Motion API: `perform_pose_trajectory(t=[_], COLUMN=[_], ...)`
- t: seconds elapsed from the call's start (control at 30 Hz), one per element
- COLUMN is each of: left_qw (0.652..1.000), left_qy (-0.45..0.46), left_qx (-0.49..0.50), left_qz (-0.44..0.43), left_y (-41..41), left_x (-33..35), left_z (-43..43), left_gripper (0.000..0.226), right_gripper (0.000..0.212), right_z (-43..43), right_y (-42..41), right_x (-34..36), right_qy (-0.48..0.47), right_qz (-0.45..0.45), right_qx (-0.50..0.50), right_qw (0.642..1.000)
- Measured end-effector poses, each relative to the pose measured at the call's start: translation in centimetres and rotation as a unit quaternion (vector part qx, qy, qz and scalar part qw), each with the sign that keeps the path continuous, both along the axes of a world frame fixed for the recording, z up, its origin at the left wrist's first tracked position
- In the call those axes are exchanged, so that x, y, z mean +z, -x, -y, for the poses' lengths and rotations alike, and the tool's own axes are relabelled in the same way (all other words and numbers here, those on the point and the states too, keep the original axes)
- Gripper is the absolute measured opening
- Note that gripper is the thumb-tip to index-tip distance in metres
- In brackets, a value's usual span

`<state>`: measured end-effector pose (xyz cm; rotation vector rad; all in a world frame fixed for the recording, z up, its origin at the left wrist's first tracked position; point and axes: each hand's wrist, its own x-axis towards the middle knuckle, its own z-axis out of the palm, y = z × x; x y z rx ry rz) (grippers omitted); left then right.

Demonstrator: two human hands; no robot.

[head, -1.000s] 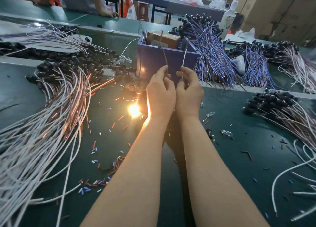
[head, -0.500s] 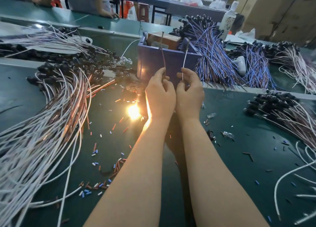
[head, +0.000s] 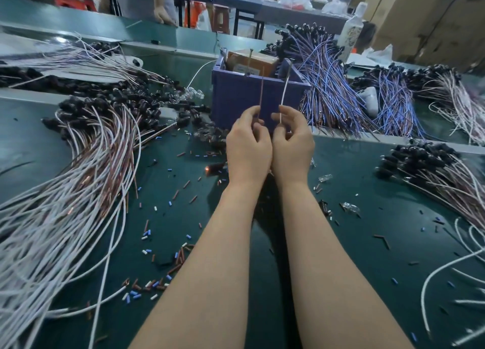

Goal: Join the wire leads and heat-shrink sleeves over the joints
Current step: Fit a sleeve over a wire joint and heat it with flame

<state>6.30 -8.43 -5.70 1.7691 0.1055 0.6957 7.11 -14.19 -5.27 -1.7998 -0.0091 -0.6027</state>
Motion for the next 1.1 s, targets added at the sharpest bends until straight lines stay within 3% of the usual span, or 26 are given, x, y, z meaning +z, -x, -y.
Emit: perform_pose_trajectory(t=[0.17,0.3,0.53,0.7,0.77,0.83,0.9,0.97,1.0,1.1], left_qw=[1.0,0.999,0.996,0.99,0.989,0.99,0.995,0.996,0.994,0.987], left_qy=[0.004,-0.015,-0.061,-0.093,-0.095,-0.084,-0.033,0.051,0.084,0.136], left_qx=[-0.016,-0.03,-0.046,-0.051,-0.051,-0.039,-0.019,0.003,0.021,0.079], left_qz=[-0.005,-0.023,-0.05,-0.091,-0.104,-0.102,-0.093,-0.074,-0.06,-0.03], left_y=[0.3,0.4,0.5,0.4,0.4,0.5,0.5,0.5,0.5,0.6], left_x=[0.1,0.1,-0.1,-0.5,-0.6,-0.5,-0.3,0.0,0.2,0.5], left_z=[0.1,0.3,0.4,0.4,0.4,0.3,0.1,-0.2,-0.4,-0.6], left_gripper=[0.023,0.016,0.017,0.021,0.022,0.024,0.024,0.022,0.022,0.021], right_gripper=[0.009,0.013,0.01,0.043,0.052,0.046,0.029,0.023,0.024,0.024], right_z=[0.1,0.5,1.0,3.0,3.8,3.8,3.4,3.0,2.7,1.9], right_y=[-0.2,-0.4,-0.5,-0.5,0.0,0.9,1.2,1.3,1.3,1.6], right_x=[0.4,0.5,1.1,2.7,3.5,4.4,5.2,5.4,5.1,3.1], right_qy=[-0.068,-0.12,-0.107,-0.175,-0.092,0.018,0.064,0.144,0.227,0.39], right_qz=[0.006,-0.014,-0.038,-0.012,0.042,0.136,0.174,0.079,-0.002,-0.187], right_qx=[0.011,0.017,0.012,-0.119,-0.228,-0.279,-0.19,-0.041,0.02,0.16], right_qw=[0.998,0.992,0.993,0.977,0.968,0.951,0.964,0.985,0.974,0.887])
